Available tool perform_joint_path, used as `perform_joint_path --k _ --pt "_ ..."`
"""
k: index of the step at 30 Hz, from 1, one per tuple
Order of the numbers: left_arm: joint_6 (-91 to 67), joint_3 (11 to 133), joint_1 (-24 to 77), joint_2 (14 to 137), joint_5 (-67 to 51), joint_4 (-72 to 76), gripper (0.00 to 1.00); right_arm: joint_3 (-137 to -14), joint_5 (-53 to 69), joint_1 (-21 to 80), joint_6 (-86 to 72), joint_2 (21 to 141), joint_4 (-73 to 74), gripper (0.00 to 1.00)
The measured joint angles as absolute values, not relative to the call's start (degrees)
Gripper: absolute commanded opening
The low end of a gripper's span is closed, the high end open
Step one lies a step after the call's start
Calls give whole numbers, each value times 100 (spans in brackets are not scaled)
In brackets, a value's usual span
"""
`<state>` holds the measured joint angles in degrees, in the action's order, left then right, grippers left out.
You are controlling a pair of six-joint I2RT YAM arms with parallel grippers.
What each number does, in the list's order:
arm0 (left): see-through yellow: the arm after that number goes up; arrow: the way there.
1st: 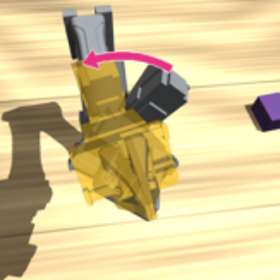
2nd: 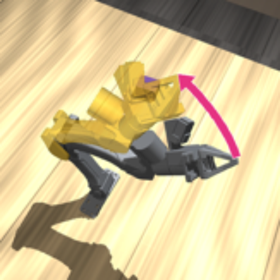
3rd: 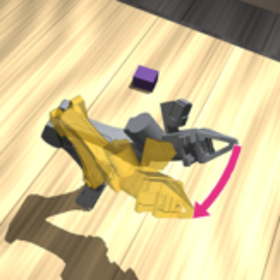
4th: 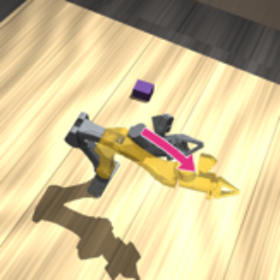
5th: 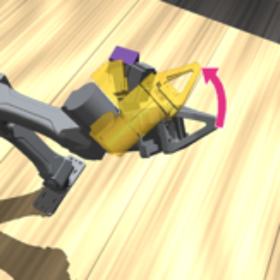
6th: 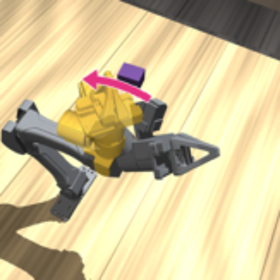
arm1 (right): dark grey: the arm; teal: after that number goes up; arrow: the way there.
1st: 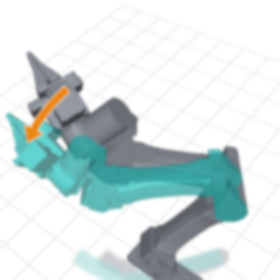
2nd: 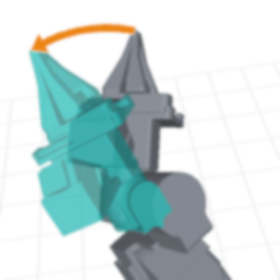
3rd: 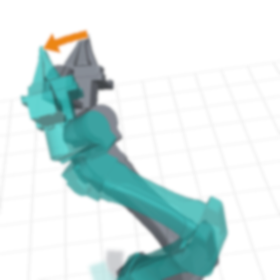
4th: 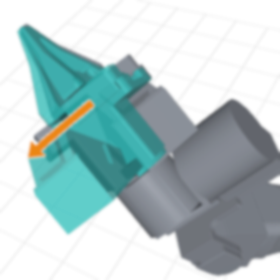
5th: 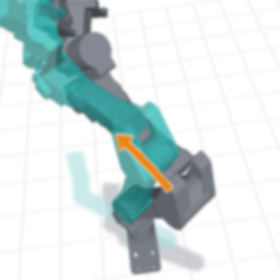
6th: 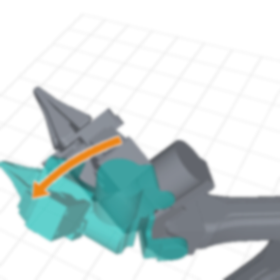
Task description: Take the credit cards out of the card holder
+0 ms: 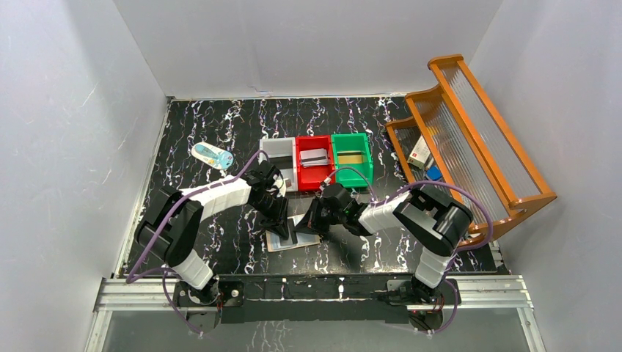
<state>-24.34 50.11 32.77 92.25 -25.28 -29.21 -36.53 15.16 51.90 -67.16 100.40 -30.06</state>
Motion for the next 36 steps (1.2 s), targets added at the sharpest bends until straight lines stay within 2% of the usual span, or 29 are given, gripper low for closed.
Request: perform_joint_path --k 18,26,36 --pt "-2399 5009 3315 9139 -2324 -2974 20 -3249 1253 5059 -6729 9417 -2707 0" --pt "-2383 5009 3315 9142 -2329 -2980 19 -3234 1446 5046 -6906 9522 -2982 19" --pt "-2386 4963 3310 9150 -2351 -2930 16 -2902 1909 5000 -7537 10141 -4270 25"
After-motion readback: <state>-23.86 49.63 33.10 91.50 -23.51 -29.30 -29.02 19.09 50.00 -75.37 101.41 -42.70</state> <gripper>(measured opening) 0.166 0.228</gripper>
